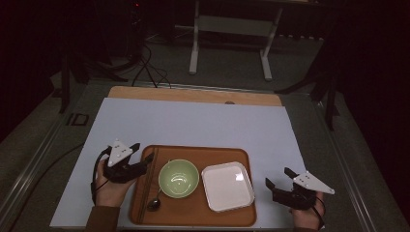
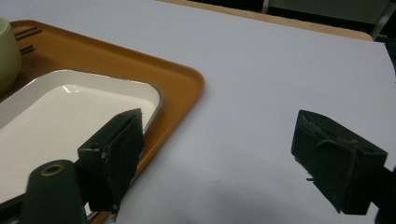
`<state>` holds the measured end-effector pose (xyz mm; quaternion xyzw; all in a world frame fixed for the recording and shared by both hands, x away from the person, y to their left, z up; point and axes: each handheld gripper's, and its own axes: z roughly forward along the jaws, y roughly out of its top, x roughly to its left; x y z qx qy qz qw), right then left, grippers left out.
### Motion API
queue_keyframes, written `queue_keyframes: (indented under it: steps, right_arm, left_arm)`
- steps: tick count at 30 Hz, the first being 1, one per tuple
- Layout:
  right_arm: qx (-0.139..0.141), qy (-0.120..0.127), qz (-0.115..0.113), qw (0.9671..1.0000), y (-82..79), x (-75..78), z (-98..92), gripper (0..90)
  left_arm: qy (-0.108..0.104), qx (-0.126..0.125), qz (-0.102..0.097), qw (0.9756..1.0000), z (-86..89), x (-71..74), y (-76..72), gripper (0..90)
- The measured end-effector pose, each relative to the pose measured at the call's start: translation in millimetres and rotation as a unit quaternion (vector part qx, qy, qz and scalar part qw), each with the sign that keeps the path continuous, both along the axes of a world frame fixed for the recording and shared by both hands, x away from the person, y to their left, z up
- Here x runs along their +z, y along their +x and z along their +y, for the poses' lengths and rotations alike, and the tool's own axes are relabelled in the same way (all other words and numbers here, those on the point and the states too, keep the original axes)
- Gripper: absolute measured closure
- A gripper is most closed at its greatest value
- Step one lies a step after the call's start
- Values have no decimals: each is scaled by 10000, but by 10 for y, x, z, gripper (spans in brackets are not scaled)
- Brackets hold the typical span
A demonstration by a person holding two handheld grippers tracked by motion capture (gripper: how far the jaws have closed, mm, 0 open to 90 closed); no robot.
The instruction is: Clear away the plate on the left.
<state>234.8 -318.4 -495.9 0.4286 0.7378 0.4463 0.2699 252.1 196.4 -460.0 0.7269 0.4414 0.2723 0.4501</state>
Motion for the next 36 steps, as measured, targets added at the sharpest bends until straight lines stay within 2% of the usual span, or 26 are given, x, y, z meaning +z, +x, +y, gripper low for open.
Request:
queue_keyframes:
  steps: [1, 3, 5, 8, 12, 13, 15, 24, 32, 36]
  right_arm:
    - [0, 1, -1, 10000, 0, 0, 1, 168]
    - [-1, 2, 1, 10000, -2, 1, 1, 168]
    - [-2, 1, 2, 10000, -2, 2, 2, 168]
    - [-1, 14, -6, 10000, -4, 4, 1, 168]
    - [-12, 34, -4, 10000, -8, 8, -3, 168]
    - [-18, 41, -21, 10000, -9, 10, -9, 168]
    - [-22, 45, -19, 10000, -9, 11, -10, 168]
    - [-19, 61, -30, 10000, -12, 18, -14, 168]
    - [-8, 37, -29, 10000, -11, 15, -8, 168]
    - [-11, 34, -32, 10000, -11, 15, -8, 168]
  left_arm:
    - [-87, 142, -39, 9999, 92, -34, -59, 389]
    - [-149, 203, -43, 9997, 134, -51, -87, 383]
    - [-222, 345, 33, 9992, 238, -87, -157, 369]
    - [-193, 396, 56, 9990, 291, -100, -204, 360]
    - [-144, 511, -7, 9986, 376, -110, -279, 346]
    - [-161, 625, -85, 9979, 454, -118, -341, 342]
    - [-156, 689, -129, 9974, 501, -124, -372, 335]
    - [-177, 901, -205, 9956, 642, -140, -439, 322]
    - [-249, 1072, -214, 9937, 703, -150, -442, 304]
    - [-199, 1115, -186, 9934, 714, -171, -427, 304]
